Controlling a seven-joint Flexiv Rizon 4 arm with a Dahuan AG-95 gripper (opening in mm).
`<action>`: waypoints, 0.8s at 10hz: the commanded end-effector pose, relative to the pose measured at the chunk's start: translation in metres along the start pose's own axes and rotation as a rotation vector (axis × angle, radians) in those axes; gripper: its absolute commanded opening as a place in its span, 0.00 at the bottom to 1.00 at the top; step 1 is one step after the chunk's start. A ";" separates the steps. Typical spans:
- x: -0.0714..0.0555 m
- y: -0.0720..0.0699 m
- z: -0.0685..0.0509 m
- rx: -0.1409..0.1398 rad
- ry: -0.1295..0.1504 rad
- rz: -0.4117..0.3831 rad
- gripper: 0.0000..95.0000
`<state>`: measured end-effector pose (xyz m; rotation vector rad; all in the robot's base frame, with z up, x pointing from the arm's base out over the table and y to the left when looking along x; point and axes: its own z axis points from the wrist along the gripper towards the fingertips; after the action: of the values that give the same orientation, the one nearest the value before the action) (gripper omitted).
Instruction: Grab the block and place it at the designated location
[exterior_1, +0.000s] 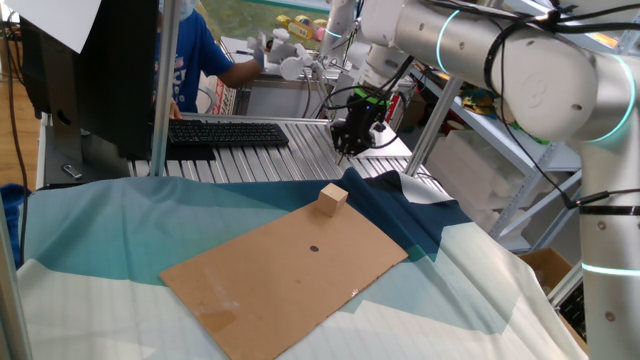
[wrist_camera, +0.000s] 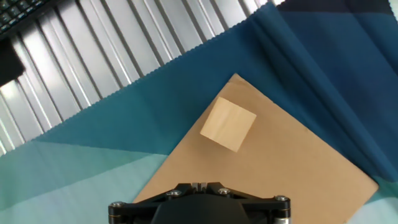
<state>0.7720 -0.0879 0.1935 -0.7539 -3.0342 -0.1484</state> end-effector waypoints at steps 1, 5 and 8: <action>-0.003 0.001 -0.001 0.038 0.004 0.028 0.00; -0.003 0.001 -0.001 0.035 0.003 0.029 0.00; -0.003 0.001 -0.001 0.094 -0.023 0.036 0.00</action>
<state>0.7728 -0.0870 0.1933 -0.8028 -3.0379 -0.0408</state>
